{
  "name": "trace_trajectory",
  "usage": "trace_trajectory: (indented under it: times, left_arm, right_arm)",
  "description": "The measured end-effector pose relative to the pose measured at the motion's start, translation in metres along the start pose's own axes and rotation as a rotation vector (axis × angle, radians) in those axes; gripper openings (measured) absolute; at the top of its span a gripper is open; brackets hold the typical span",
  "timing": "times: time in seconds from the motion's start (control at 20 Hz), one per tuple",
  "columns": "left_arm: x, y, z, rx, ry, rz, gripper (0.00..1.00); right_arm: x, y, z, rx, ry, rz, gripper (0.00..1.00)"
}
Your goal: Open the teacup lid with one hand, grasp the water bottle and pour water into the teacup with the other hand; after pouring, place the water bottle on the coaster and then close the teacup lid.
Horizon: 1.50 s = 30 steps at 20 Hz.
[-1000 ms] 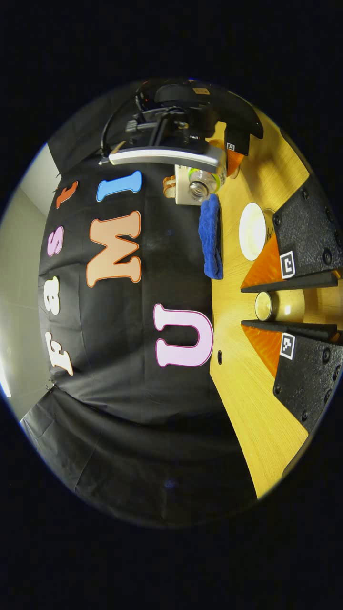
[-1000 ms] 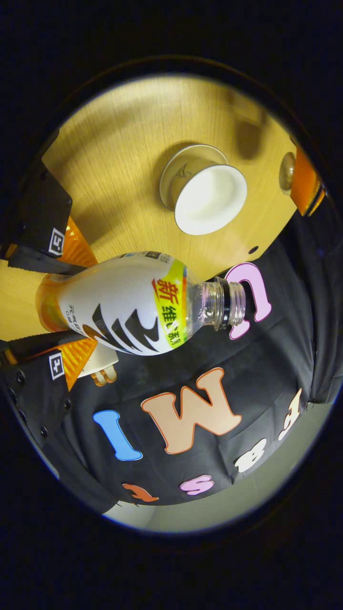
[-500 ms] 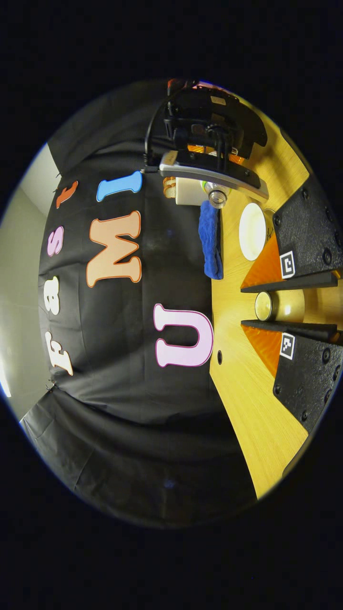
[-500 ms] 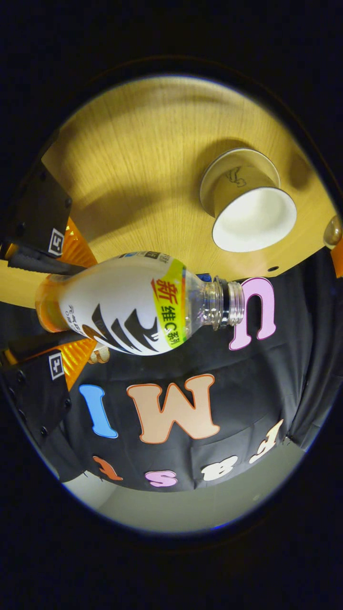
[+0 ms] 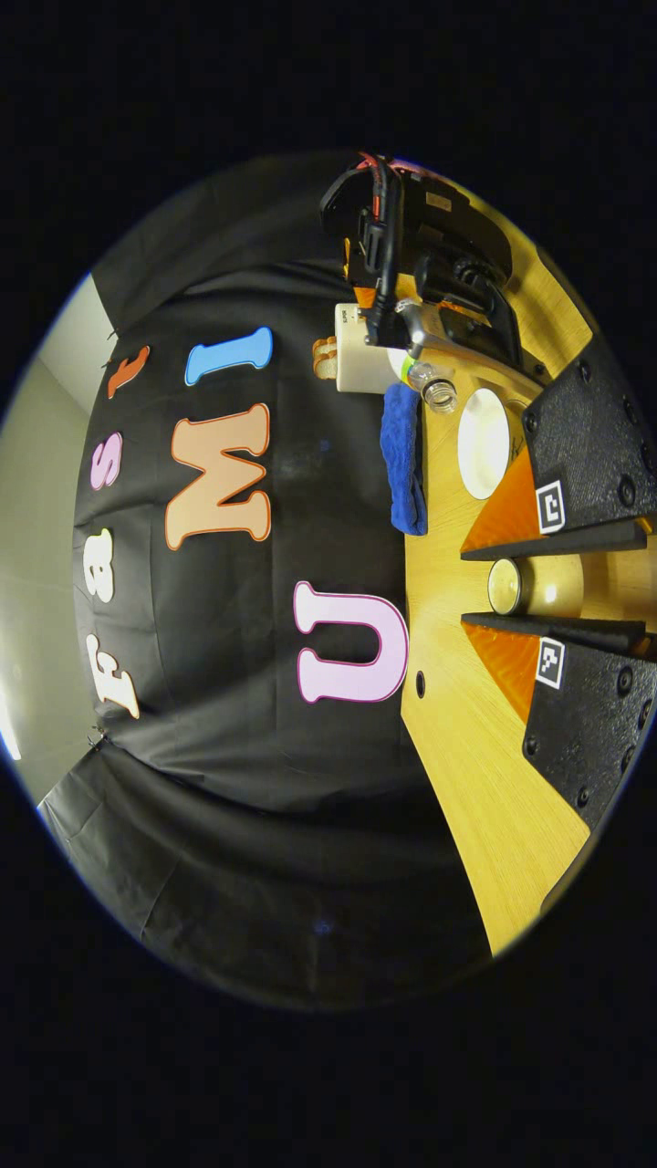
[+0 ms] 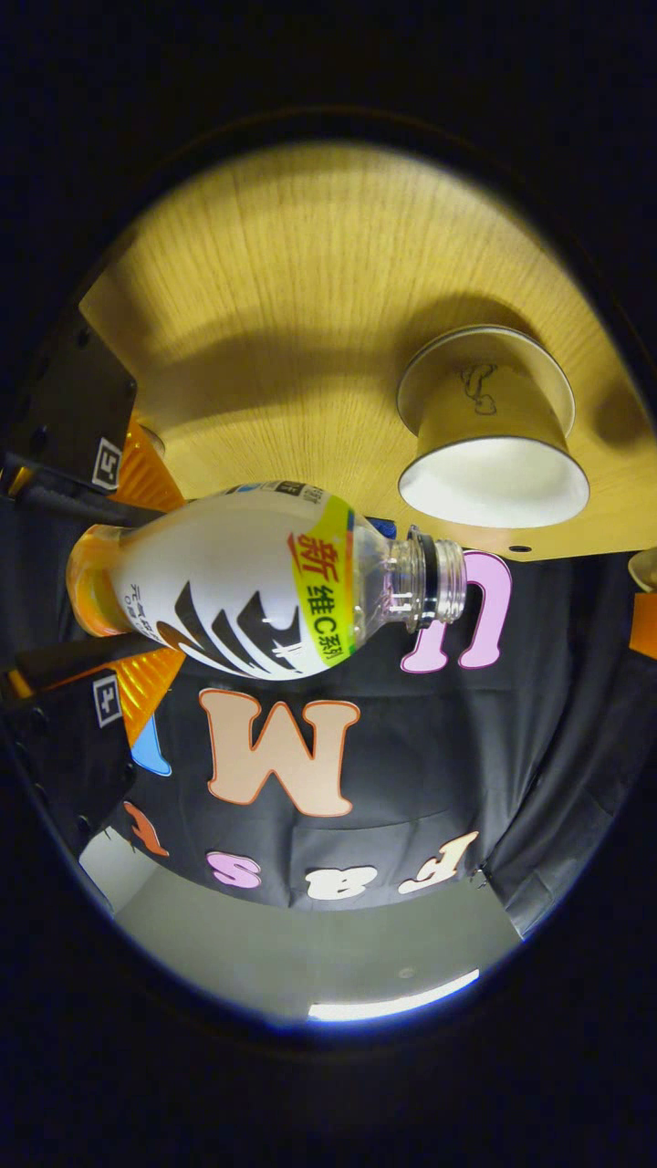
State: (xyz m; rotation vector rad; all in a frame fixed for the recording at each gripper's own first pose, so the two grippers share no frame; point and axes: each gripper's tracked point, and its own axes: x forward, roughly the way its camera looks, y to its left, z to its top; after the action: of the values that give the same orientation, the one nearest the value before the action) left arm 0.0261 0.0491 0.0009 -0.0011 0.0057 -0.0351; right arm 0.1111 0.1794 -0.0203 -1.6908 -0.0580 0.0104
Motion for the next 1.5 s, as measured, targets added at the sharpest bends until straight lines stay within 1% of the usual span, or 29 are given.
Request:
trace_trajectory:
  times: [0.1, 0.3, 0.5, 0.7, 0.8, 0.85, 1.0, 1.1, 1.25, 1.35, 1.5]
  left_arm:
    - [-0.001, 0.0, 0.0, 0.0, 0.0, 0.0, 0.27]
    - [0.0, -0.001, -0.001, -0.001, 0.0, 0.0, 0.27]
    - [0.0, -0.001, -0.001, -0.001, 0.0, 0.0, 0.27]
    - [0.0, -0.001, -0.001, -0.001, 0.0, 0.0, 0.28]
    - [0.001, -0.001, -0.001, -0.002, 0.0, 0.001, 0.27]
    - [0.001, 0.0, -0.002, -0.002, 0.0, 0.0, 0.28]
    - [0.0, 0.0, -0.002, -0.002, 0.001, 0.0, 0.27]
    - [0.0, 0.0, 0.0, -0.003, 0.001, 0.0, 0.27]
    - [0.0, 0.0, -0.002, -0.003, 0.001, 0.0, 0.28]
    - [0.0, 0.0, -0.002, -0.003, 0.001, 0.0, 0.27]
    - [-0.001, 0.0, -0.001, -0.003, 0.002, 0.0, 0.27]
  right_arm:
    - [0.002, -0.001, 0.0, -0.018, 0.0, -0.01, 0.57]
    - [0.005, -0.014, 0.0, -0.092, -0.005, -0.056, 0.57]
    - [0.006, -0.019, -0.003, -0.133, -0.003, -0.087, 0.57]
    - [0.005, -0.023, 0.004, -0.173, -0.017, -0.111, 0.58]
    - [0.006, -0.028, 0.006, -0.212, -0.026, -0.139, 0.59]
    - [0.005, -0.03, 0.008, -0.231, -0.033, -0.151, 0.58]
    - [0.003, -0.034, 0.012, -0.258, -0.048, -0.176, 0.58]
    - [0.0, -0.042, 0.021, -0.303, -0.071, -0.225, 0.58]
    - [-0.001, -0.053, 0.027, -0.329, -0.084, -0.258, 0.59]
    - [-0.001, -0.064, 0.029, -0.346, -0.089, -0.278, 0.59]
    - [0.002, -0.067, 0.035, -0.38, -0.102, -0.312, 0.58]
